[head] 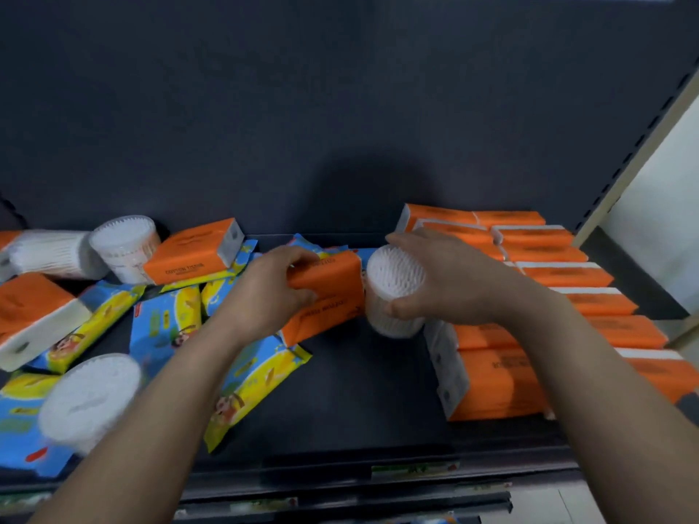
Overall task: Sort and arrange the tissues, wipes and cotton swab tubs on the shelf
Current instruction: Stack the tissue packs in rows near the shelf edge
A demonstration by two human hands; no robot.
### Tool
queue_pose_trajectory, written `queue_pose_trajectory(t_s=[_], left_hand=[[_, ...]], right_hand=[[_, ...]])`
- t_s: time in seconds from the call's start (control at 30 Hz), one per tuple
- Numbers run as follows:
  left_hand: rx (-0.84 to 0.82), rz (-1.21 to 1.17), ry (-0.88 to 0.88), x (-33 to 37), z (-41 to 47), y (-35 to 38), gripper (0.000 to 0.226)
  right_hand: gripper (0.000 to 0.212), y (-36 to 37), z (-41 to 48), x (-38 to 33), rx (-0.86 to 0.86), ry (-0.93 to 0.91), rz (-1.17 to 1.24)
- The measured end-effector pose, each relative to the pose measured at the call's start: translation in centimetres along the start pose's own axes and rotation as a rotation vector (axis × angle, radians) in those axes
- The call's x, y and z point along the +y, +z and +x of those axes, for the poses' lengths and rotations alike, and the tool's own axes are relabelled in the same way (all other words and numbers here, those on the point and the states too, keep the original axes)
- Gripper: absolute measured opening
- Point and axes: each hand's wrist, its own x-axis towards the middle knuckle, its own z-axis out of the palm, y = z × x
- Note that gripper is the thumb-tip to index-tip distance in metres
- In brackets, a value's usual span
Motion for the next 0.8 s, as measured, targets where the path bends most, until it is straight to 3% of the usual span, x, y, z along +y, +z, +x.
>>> queue_pose_trajectory(t_s=[0.3, 0.8], left_hand=[[0.102, -0.029, -0.010, -3.5, 0.4, -6.6, 0.041], [0.384, -0.137, -0.120, -9.8, -5.2, -14.6, 0.040]], right_hand=[[0.090, 3.1, 3.6, -3.9, -0.067, 0.031, 0.013], [0.085, 3.2, 9.7, -14.8, -0.005, -0.213, 0.024]])
